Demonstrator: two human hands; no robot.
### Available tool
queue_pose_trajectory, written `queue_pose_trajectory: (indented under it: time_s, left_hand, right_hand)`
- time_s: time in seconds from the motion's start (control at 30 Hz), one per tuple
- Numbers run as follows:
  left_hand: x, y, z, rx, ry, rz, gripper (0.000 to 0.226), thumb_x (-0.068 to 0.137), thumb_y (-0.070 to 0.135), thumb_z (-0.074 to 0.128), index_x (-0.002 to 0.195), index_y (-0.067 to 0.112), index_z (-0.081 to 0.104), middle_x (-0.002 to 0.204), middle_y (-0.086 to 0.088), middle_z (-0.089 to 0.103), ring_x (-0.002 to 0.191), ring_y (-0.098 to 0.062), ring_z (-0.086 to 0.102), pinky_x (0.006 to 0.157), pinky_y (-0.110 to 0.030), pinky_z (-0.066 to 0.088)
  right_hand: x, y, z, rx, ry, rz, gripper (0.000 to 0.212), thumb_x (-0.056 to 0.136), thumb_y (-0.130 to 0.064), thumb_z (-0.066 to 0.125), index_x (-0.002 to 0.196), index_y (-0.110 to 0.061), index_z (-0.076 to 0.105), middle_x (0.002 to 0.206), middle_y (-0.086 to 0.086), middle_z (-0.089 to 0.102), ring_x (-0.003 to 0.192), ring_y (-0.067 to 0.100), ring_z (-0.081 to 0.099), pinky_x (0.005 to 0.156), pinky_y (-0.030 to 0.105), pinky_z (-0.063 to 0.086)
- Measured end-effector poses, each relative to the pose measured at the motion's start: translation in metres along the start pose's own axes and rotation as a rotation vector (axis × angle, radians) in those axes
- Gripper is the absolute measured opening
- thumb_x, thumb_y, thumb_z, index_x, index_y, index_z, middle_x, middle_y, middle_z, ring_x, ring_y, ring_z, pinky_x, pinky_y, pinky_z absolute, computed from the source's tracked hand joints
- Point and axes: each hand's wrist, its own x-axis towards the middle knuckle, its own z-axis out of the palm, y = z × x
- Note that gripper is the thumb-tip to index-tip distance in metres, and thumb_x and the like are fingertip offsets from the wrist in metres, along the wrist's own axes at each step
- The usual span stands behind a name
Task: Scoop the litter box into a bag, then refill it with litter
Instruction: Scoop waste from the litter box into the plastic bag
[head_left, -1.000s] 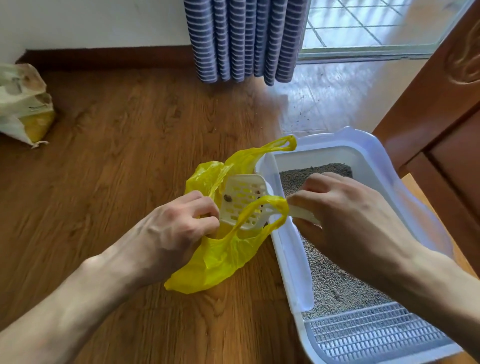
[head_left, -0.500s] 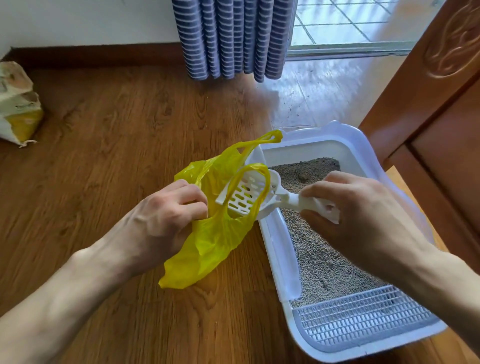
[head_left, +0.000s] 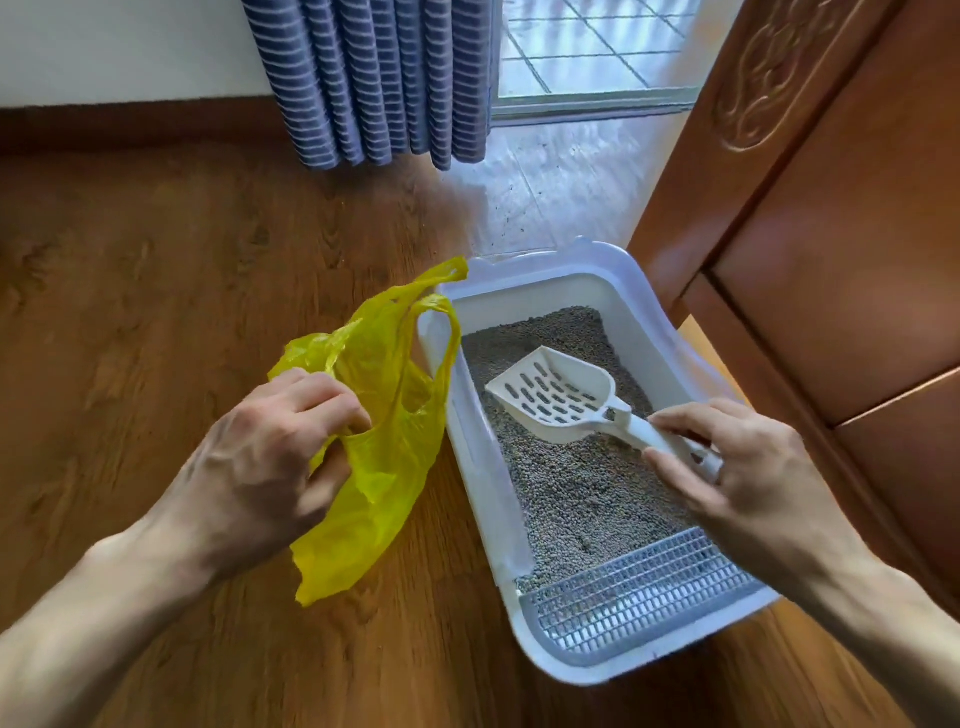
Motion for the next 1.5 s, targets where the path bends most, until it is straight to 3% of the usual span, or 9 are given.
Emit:
queue_pose_trajectory:
  time_s: [0.2, 0.37, 0.6, 0.87, 1.13, 1.3, 1.5]
  left_hand:
    - [0.017, 0.020, 0.018, -0.067, -0.035, 0.025, 0.028, 0.083, 0.031, 0.049, 0.096, 0.015, 0.067, 0.102, 0.004, 0.065, 0.096, -0.023, 0.061, 0.077, -0.046, 0.057]
    - [0.023, 0.017, 0.022, -0.075, -0.026, 0.073, 0.026, 0.084, 0.029, 0.049, 0.094, 0.014, 0.067, 0.102, 0.005, 0.064, 0.096, -0.021, 0.060, 0.080, -0.039, 0.053]
    - [0.027, 0.006, 0.026, -0.107, 0.005, 0.057, 0.024, 0.086, 0.028, 0.050, 0.095, 0.014, 0.067, 0.102, 0.007, 0.063, 0.097, -0.020, 0.060, 0.083, -0.036, 0.048]
    - [0.023, 0.003, 0.031, -0.077, -0.028, 0.093, 0.020, 0.086, 0.028, 0.051, 0.094, 0.017, 0.065, 0.102, 0.009, 0.061, 0.095, -0.018, 0.058, 0.075, -0.042, 0.056]
    - [0.017, 0.004, 0.036, -0.028, -0.084, 0.155, 0.016, 0.085, 0.024, 0.051, 0.093, 0.019, 0.063, 0.103, 0.009, 0.060, 0.094, -0.018, 0.058, 0.075, -0.038, 0.054]
    - [0.024, 0.009, 0.038, -0.052, -0.089, 0.147, 0.017, 0.084, 0.025, 0.050, 0.092, 0.019, 0.064, 0.103, 0.010, 0.060, 0.096, -0.017, 0.059, 0.075, -0.037, 0.054]
    - [0.031, 0.001, 0.039, -0.083, -0.054, 0.116, 0.019, 0.084, 0.027, 0.050, 0.092, 0.018, 0.065, 0.103, 0.010, 0.061, 0.096, -0.017, 0.060, 0.080, -0.031, 0.048]
  right_hand:
    - [-0.009, 0.028, -0.012, -0.131, -0.095, 0.135, 0.019, 0.082, -0.043, 0.063, 0.092, -0.029, 0.069, 0.084, -0.012, 0.065, 0.074, 0.010, 0.062, 0.068, 0.039, 0.054]
    - [-0.007, 0.028, 0.001, -0.297, -0.145, 0.155, 0.015, 0.083, -0.040, 0.065, 0.075, -0.030, 0.058, 0.075, -0.011, 0.055, 0.064, 0.010, 0.056, 0.059, 0.034, 0.051]
    - [0.017, 0.022, 0.010, -0.254, -0.142, 0.180, 0.012, 0.081, -0.039, 0.063, 0.077, -0.029, 0.066, 0.073, -0.009, 0.060, 0.064, 0.010, 0.058, 0.056, 0.035, 0.051]
    - [0.036, 0.036, 0.001, -0.324, -0.113, 0.364, 0.012, 0.076, -0.036, 0.066, 0.079, -0.025, 0.070, 0.079, -0.002, 0.070, 0.073, 0.026, 0.065, 0.066, 0.032, 0.053]
    - [0.048, 0.035, 0.029, -0.373, -0.079, 0.259, 0.025, 0.085, -0.035, 0.059, 0.067, -0.017, 0.057, 0.067, -0.001, 0.056, 0.061, 0.023, 0.056, 0.055, 0.029, 0.043]
    - [0.068, 0.031, 0.045, -0.315, -0.041, 0.186, 0.024, 0.088, -0.030, 0.058, 0.070, -0.015, 0.055, 0.074, 0.004, 0.053, 0.067, 0.027, 0.055, 0.059, 0.034, 0.046]
    - [0.092, 0.019, 0.065, -0.307, -0.026, 0.154, 0.023, 0.093, -0.027, 0.055, 0.072, -0.023, 0.048, 0.078, 0.001, 0.051, 0.066, 0.021, 0.050, 0.061, 0.029, 0.037]
